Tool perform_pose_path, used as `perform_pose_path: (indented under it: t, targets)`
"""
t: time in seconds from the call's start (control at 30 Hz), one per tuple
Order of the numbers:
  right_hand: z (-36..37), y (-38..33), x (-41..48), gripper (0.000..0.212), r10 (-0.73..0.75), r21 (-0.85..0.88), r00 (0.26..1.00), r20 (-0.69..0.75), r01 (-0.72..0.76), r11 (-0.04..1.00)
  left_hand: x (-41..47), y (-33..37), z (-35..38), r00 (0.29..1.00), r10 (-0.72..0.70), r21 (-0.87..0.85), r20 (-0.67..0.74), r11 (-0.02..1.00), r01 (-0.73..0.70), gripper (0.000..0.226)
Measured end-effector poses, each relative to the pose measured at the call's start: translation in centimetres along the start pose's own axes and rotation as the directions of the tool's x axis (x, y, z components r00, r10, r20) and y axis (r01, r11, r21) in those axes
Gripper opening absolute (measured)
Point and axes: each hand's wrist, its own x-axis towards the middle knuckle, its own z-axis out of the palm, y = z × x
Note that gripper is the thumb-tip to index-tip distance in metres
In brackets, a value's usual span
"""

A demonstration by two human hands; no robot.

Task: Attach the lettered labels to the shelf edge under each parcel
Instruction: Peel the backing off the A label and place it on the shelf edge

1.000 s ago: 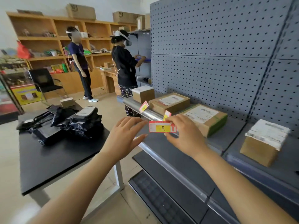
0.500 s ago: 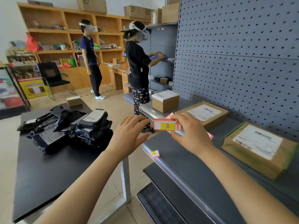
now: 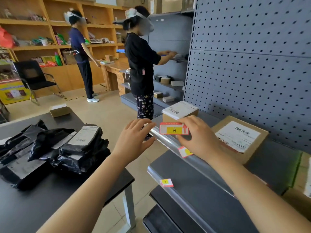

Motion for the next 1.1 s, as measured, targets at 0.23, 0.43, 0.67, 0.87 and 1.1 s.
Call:
perform_pose_path:
  t: [0.23,0.43,0.67,0.87,1.1]
  targets:
    - [3.1,0.5,2.4,0.039,0.171,-0.101,0.982,-0.078,-0.179,0.979,3.9,-5.0,5.2,0.992,0.126,-0.138,0.031,0.983,-0.121,0.047]
    - [4.4,-0.2,2.5,0.041,0.333,-0.217,0.928,-0.168,-0.364,0.906,4.8,-8.7,10.3,0.954,0.297,-0.277,-0.029,0.915,-0.293,0.042]
    - [6.2,-2.7,1.2,0.039,0.473,-0.277,0.856,-0.208,-0.516,0.811,2.3,-10.2,15.0,0.893,0.428,-0.41,-0.14,0.796,-0.445,0.04]
    - [7.4,-4.6,0.7,0.04,0.502,-0.337,0.83,-0.245,-0.558,0.758,0.9,-10.6,17.7,0.862,0.471,-0.45,-0.187,0.739,-0.502,0.048]
    - [7.1,-5.5,1.4,0.042,0.448,-0.445,0.862,-0.237,-0.507,0.738,0.9,-10.9,18.7,0.843,0.468,-0.48,-0.266,0.694,-0.537,0.05]
